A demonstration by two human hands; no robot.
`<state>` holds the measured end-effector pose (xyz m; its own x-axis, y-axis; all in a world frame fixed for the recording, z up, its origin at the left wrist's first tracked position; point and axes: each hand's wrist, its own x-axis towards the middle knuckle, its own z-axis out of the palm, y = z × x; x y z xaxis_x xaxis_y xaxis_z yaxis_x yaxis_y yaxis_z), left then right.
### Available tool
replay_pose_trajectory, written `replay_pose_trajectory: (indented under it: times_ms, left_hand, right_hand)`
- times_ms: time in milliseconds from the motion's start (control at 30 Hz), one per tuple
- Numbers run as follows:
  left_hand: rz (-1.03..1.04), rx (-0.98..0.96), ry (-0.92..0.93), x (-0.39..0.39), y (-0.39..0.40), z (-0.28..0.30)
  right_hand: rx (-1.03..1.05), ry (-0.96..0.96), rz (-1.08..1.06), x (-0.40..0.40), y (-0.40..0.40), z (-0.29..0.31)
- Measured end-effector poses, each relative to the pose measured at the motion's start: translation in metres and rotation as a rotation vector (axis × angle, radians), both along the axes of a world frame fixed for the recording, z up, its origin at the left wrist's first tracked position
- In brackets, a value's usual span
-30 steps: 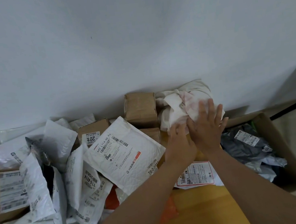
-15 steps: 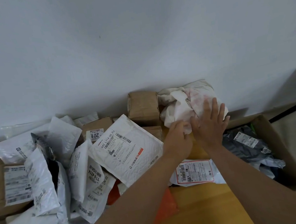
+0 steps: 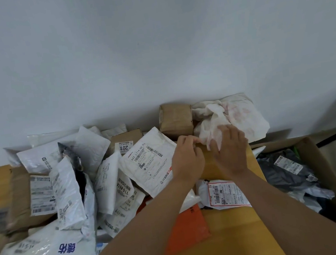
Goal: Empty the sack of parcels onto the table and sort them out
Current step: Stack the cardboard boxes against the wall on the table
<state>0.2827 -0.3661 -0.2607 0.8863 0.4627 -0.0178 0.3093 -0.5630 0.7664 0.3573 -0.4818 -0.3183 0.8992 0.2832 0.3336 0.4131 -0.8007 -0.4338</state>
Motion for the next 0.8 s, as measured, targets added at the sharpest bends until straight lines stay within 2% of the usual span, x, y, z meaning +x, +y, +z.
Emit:
replay_pose_trajectory:
  times_ms: [100, 200, 300, 533, 633, 700, 800]
  left_hand:
    - [0.044, 0.049, -0.016, -0.013, 0.017, 0.009]
    - [0.095, 0.085, -0.008, -0.028, 0.041, 0.02]
    - [0.161, 0.124, -0.016, -0.048, 0.07, 0.03]
    - [0.285, 0.242, -0.146, -0.117, 0.149, 0.056]
    - [0.37, 0.266, -0.174, -0.162, 0.191, 0.058]
    - [0.426, 0.313, -0.131, -0.191, 0.217, 0.053]
    - [0.493, 0.336, 0.121, -0.254, 0.27, 0.037]
  right_hand:
    - [-0.001, 0.13, 0.259, -0.011, 0.023, 0.001]
    - [-0.21, 0.23, 0.393, -0.026, 0.055, -0.004]
    - [-0.17, 0.302, 0.339, -0.048, 0.087, 0.009]
    - [-0.07, 0.229, 0.382, -0.106, 0.171, 0.049]
    - [-0.119, 0.321, 0.401, -0.14, 0.209, 0.066]
    - [-0.115, 0.449, 0.361, -0.153, 0.225, 0.071]
    - [-0.015, 0.577, 0.291, -0.188, 0.258, 0.081]
